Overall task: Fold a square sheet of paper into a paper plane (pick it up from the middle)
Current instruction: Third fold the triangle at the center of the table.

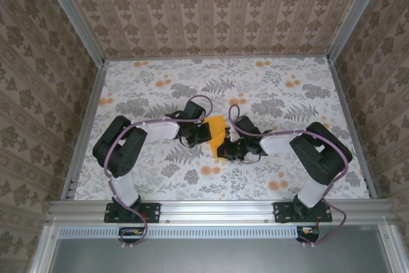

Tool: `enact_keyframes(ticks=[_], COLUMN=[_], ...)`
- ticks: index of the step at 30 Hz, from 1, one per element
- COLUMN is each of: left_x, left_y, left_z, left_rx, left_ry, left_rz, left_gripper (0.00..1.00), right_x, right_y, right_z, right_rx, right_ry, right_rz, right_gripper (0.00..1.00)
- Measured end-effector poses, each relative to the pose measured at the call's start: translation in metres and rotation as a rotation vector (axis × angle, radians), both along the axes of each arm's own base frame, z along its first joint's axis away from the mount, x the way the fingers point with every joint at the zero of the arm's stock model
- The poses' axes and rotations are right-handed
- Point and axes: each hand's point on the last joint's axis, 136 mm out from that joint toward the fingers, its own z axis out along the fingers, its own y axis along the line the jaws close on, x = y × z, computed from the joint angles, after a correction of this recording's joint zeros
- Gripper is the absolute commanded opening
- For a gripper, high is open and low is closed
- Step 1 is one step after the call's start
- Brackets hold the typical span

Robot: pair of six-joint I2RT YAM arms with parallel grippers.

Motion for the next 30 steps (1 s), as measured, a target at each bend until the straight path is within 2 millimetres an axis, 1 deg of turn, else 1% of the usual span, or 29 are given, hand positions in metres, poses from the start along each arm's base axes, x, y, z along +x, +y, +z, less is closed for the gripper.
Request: enact_keyframes(ticks=[4, 6, 9, 15, 22, 27, 30], left_x=[0.000, 0.000, 0.000, 0.000, 0.000, 0.000, 0.000], left_y=[0.000, 0.000, 0.000, 0.000, 0.000, 0.000, 0.000], left_z=[0.000, 0.000, 0.000, 0.000, 0.000, 0.000, 0.000], left_rx=[0.000, 0.000, 0.000, 0.000, 0.000, 0.003, 0.004], left_ry=[0.000, 0.000, 0.000, 0.000, 0.000, 0.000, -0.001], left_rz=[0.000, 0.000, 0.000, 0.000, 0.000, 0.001, 0.002], left_gripper=[0.00, 0.00, 0.00, 0.00, 0.00, 0.00, 0.00], right_x=[0.004, 0.005, 0.003, -0.001, -0.005, -0.004, -0.003], right_y=[0.002, 0.003, 0.004, 0.012, 0.007, 0.007, 0.006], right_z=[0.023, 0.026, 0.022, 0.007, -0.015, -0.014, -0.004], right_rx=[0.034, 0.036, 0.029, 0.004, -0.050, -0.058, -0.054], right_ry=[-0.064, -0.078, -0.071, -0.037, 0.009, 0.009, 0.003], right_rz=[0.006, 0.009, 0.015, 0.039, 0.040, 0.053, 0.049], right_gripper=[0.02, 0.02, 0.02, 0.01, 0.01, 0.01, 0.02])
